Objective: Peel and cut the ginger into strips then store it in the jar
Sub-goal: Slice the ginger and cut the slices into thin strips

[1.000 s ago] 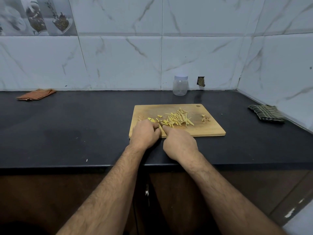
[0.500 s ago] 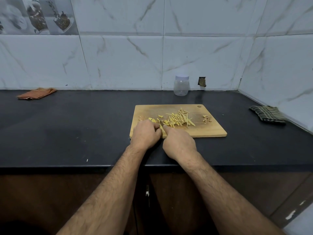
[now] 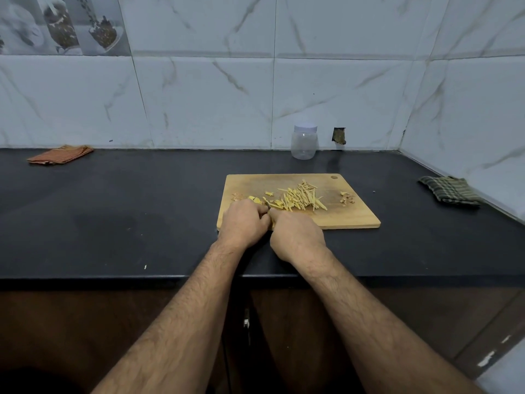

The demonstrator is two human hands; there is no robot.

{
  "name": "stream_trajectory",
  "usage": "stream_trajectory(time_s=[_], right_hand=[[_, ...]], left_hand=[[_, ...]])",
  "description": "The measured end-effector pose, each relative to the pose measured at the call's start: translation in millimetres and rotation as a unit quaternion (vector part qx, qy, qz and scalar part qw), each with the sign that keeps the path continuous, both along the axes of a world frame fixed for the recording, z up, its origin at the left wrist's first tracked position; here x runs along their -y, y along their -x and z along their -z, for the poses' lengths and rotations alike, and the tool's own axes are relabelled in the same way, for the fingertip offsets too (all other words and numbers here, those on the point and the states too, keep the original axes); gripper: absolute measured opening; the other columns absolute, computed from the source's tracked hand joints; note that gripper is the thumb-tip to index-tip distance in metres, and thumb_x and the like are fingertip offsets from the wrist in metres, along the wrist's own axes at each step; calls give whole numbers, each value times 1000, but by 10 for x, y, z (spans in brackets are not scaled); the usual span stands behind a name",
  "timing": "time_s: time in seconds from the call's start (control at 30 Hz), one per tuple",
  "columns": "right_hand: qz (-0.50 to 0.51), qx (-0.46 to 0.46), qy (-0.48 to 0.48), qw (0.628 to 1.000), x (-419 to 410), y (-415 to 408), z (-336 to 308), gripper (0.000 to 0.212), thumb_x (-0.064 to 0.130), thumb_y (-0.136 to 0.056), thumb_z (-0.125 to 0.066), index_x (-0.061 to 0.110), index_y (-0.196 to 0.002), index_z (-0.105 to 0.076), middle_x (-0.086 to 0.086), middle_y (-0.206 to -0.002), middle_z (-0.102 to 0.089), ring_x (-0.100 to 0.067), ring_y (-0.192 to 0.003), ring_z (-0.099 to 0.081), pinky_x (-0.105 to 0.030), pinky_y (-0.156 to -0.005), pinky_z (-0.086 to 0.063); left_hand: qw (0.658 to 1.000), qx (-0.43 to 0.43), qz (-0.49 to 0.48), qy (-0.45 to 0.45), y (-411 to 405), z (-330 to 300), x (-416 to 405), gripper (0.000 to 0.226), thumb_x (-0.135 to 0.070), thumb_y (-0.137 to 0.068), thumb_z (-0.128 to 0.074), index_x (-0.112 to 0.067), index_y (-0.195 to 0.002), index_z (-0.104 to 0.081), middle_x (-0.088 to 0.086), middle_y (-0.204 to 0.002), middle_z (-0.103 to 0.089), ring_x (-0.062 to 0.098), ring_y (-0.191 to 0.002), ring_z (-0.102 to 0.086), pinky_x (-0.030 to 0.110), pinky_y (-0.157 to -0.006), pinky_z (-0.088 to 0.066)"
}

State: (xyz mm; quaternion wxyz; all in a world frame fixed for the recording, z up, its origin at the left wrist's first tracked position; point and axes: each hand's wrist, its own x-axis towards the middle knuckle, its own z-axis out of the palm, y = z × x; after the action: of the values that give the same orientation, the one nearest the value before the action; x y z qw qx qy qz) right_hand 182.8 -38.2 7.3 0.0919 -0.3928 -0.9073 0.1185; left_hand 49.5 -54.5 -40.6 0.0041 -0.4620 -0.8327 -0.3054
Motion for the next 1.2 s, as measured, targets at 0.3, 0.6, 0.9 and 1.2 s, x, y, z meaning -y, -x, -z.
stream_trajectory(time_s=[0.3, 0.6, 0.9, 1.2], right_hand=[[-16, 55, -19, 998, 87, -264, 39, 67, 5, -94, -46, 34, -153, -31, -7, -131, -58, -27, -117, -57, -35, -79, -46], [-7, 67, -17, 998, 146, -410, 66, 74, 2, -91, -49, 33, -155, -26, -7, -130, -58, -28, -116, -56, -38, -82, -49], [17, 11, -2, 1000, 9, -313, 9, 61, 11, -96, -46, 31, -152, -33, -6, -129, -61, -26, -116, -58, -36, -80, -47], [-8, -18, 10, 1000, 31, -166, -10, 52, 11, -96, -45, 29, -144, -44, -3, -127, -61, -25, -115, -57, -34, -78, -40]], left_hand=[[1000, -23, -16, 1, -63, -59, 22, 26, -25, -91, -56, -16, -104, -77, 5, -108, -71, 28, -104, -61, 38, -89, -51], [1000, 7, -26, -2, -72, -62, 28, 28, -26, -91, -57, -25, -112, -76, -4, -108, -74, 21, -101, -65, 32, -86, -53], [1000, 8, -26, -4, -53, -41, 5, 30, -30, -92, -58, -28, -117, -74, -7, -118, -71, 18, -105, -64, 33, -89, -53], [1000, 12, -16, -7, -25, 5, -4, 20, -27, -84, -56, -29, -83, -76, -8, -63, -59, 23, -72, -60, 28, -58, -39]])
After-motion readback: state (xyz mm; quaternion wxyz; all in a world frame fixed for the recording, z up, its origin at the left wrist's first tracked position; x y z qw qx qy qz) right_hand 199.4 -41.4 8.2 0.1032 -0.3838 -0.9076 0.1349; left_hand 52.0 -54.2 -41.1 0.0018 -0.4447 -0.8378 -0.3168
